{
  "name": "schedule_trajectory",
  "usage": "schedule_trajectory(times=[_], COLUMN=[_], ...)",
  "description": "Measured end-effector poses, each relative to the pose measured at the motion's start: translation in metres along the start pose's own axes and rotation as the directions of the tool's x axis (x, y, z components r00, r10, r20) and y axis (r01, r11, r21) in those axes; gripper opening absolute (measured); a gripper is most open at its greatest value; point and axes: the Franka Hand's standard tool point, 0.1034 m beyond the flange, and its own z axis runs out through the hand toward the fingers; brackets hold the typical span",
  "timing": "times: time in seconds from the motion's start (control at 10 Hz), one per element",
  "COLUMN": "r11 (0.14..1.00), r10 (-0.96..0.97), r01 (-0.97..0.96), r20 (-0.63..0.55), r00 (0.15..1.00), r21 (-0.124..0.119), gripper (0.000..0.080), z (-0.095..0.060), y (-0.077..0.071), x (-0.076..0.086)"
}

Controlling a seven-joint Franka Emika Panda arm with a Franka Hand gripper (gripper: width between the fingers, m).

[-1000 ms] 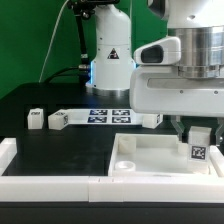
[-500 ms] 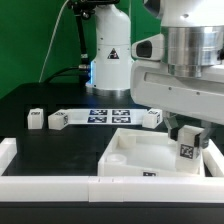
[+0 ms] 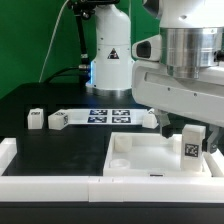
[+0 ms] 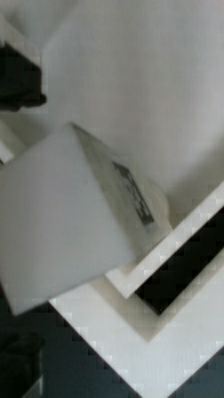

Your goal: Assemble one leg

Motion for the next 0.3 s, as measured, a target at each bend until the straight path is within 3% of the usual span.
schedule_trajectory(times=[0.3], r11=[1.000], r10=[0.000], r01=[0.000], r20=[0.000], r00=[1.000], r21=[0.000], gripper=[0.0649], z=[0.0002], y=[0.0001], x=[0.0000])
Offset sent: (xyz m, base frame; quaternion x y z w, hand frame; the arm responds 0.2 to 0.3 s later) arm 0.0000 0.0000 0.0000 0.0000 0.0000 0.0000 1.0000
